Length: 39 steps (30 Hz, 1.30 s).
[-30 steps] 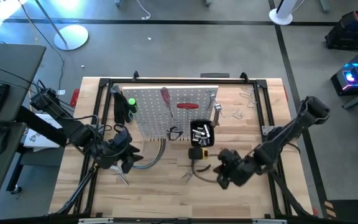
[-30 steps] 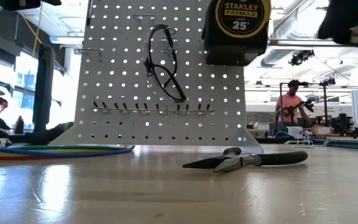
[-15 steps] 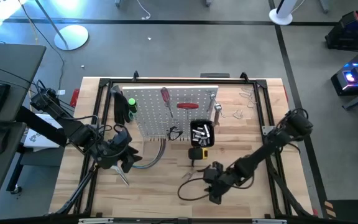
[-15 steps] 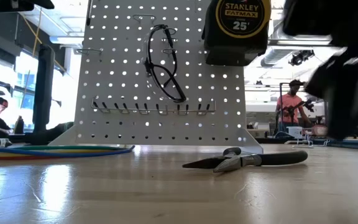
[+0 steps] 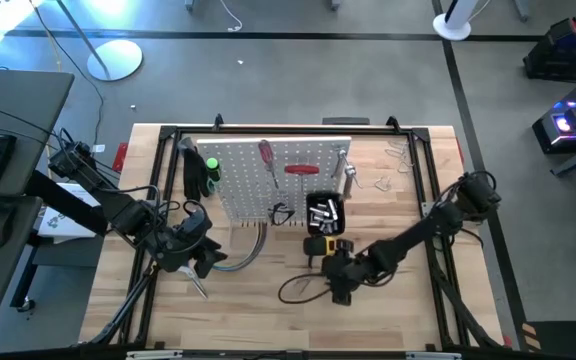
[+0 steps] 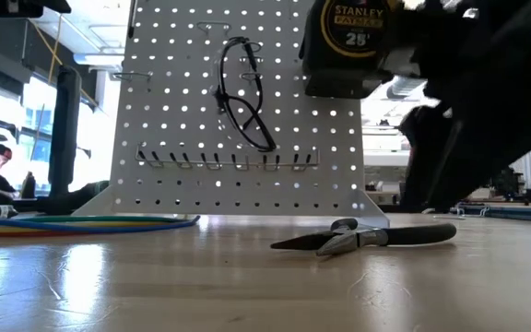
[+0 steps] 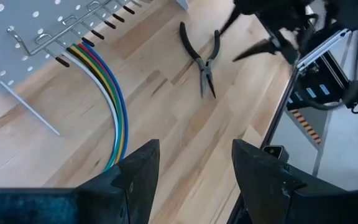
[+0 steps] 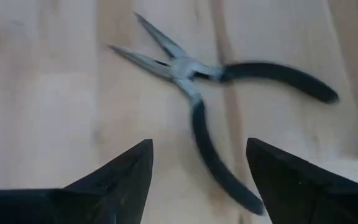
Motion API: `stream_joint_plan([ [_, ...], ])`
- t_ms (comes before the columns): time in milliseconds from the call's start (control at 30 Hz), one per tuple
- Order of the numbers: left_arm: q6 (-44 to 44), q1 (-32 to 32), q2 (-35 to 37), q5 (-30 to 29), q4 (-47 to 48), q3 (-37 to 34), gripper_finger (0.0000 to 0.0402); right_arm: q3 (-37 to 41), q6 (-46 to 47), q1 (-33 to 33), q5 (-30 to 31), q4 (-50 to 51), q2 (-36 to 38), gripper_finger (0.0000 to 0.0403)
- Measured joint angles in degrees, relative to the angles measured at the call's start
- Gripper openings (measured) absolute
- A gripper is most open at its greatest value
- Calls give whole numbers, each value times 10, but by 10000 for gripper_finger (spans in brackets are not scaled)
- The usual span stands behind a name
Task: Hang tools onto peg board
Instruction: Hang the plier on the peg board
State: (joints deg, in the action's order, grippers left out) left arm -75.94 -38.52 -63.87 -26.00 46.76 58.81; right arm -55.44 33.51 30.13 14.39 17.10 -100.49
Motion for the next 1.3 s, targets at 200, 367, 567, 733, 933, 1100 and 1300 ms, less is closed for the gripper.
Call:
stream_joint_plan([
  [200,0,0,0,1,4,0,193,0,-36,-29,-30,1,-19,252],
  [367,0,0,0,2,16,0,193,-2,-46,-25,-40,0,-45,250],
  [567,0,0,0,2,33,0,193,-4,-7,-21,-37,11,-67,139],
  [733,-17,0,0,5,29,0,193,-4,30,-2,-42,29,-68,24],
  [933,-20,0,0,80,-35,0,193,-1,98,40,-71,83,-29,21],
  [1100,-18,-10,0,103,-178,0,193,-33,112,80,-93,197,13,21],
  [1300,-34,0,-8,92,-339,0,193,-144,31,134,-63,343,25,21],
])
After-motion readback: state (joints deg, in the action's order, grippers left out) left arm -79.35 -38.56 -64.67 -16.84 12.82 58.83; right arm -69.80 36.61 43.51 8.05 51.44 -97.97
